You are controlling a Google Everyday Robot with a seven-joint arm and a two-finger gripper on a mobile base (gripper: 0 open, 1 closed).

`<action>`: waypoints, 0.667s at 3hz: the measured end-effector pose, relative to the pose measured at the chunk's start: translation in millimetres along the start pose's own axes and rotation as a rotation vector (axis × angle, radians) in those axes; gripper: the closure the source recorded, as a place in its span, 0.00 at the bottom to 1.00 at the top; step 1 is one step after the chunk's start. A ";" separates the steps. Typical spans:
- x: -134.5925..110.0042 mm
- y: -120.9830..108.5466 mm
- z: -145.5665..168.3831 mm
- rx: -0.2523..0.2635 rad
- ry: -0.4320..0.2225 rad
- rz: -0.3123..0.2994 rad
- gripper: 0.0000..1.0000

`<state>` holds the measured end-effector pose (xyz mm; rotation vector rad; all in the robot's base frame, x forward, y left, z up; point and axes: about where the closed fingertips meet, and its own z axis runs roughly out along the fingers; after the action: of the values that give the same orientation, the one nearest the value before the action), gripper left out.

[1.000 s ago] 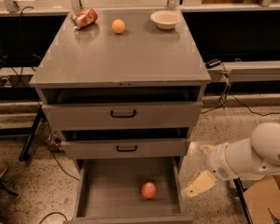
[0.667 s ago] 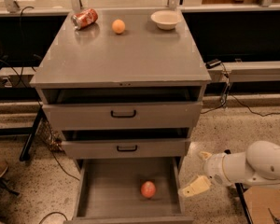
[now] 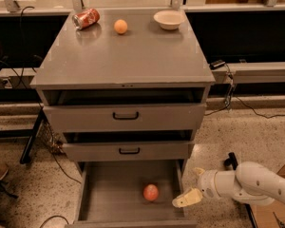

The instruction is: Pick apple from bottom drawer and place on counter

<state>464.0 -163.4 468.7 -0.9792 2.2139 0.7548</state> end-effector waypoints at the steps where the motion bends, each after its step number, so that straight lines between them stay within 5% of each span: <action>1: 0.1 -0.1 0.1 0.000 0.000 0.000 0.00; 2: 22.8 -20.4 27.8 0.044 0.013 0.028 0.00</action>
Offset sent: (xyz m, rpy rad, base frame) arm 0.0346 -0.0120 -0.1187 -0.0828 0.0183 -0.1473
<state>475.4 -165.7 429.0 -0.9363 2.2497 0.7110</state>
